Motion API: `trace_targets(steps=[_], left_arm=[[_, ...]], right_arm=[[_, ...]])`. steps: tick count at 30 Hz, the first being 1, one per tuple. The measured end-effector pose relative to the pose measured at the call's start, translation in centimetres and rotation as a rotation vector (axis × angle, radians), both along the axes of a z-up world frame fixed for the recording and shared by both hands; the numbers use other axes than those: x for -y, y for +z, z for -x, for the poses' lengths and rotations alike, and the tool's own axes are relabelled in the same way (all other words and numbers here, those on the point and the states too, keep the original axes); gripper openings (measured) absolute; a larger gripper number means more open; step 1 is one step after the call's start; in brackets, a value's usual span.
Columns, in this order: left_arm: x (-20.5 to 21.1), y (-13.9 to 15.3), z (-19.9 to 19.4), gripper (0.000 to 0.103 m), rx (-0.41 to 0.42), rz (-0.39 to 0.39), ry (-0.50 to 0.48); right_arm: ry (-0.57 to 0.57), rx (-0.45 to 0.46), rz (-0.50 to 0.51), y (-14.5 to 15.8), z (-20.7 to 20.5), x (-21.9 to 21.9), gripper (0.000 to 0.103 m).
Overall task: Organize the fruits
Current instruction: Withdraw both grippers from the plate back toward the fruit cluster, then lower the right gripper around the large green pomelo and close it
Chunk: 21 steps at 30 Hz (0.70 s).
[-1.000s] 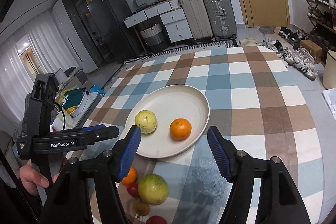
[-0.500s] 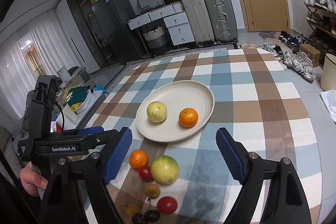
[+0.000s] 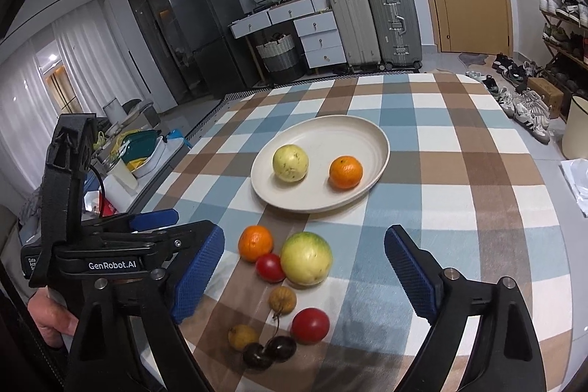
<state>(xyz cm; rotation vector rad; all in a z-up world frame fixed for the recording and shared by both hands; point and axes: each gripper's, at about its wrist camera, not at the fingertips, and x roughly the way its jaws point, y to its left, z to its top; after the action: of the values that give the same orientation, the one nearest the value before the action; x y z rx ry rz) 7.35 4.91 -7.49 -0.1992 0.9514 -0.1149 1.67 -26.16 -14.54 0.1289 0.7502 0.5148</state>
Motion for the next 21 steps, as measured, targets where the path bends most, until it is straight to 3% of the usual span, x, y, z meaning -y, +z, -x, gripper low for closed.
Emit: trace_targets(steps=[4,10,21], left_arm=[[-0.1,-0.5,0.2,0.091,0.009,-0.033,0.016],[-1.0,-1.5,0.0,0.097,0.012,0.01,0.019],[-0.8,-2.1,-1.1,0.102,0.044,0.002,-0.025]], right_arm=[[-0.001,-0.013,0.011,-0.5,0.0,-0.1,0.091],[-0.02,-0.04,0.016,-1.6,-0.6,0.1,0.092],[-0.01,-0.117,0.005,-4.0,-2.9,0.0,0.092]])
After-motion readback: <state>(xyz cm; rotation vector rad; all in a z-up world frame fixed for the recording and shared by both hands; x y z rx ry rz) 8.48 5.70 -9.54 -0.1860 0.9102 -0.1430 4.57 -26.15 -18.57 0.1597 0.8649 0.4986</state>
